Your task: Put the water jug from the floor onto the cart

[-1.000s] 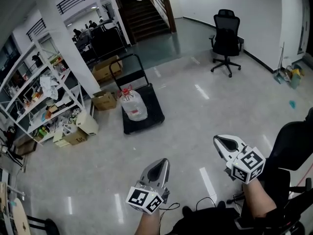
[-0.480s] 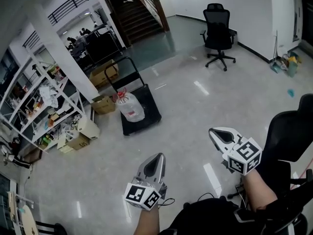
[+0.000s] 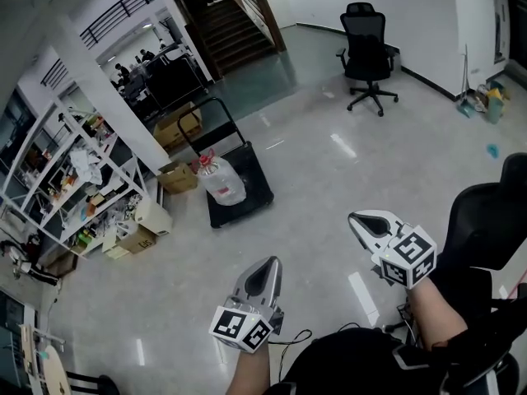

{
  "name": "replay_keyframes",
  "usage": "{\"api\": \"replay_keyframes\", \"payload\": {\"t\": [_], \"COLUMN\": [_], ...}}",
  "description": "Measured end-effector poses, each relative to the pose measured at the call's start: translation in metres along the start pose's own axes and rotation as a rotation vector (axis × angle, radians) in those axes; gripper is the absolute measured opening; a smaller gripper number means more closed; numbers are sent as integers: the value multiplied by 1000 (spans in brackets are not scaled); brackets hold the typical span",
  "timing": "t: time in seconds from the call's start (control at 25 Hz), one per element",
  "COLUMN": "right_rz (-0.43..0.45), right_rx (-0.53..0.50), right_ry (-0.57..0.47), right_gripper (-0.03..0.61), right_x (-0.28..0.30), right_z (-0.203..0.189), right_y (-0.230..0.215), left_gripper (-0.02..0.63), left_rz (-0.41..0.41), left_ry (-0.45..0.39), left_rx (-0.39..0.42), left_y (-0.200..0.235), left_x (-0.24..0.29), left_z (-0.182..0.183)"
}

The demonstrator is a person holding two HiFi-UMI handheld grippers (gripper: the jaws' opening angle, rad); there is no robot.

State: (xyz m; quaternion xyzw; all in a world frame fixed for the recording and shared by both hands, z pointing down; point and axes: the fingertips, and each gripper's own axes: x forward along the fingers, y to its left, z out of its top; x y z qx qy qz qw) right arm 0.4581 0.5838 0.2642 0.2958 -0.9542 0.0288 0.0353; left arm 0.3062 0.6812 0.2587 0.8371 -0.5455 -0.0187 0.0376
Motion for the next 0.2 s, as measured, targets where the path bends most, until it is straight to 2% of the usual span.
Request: {"api": "replay_keyframes", "payload": {"t": [0.2], "right_rz": [-1], "right_rx": [11], "right_ry": [-11], "right_gripper": [2], "right_x": [-9], "right_z": [-2], "right_y": [-12], "left_gripper": [-3], "left_rz": [15], "left_ry": [6], "left_rx": [9], "left_y": [-8], "left_x": [6], "left_z": [-3]}}
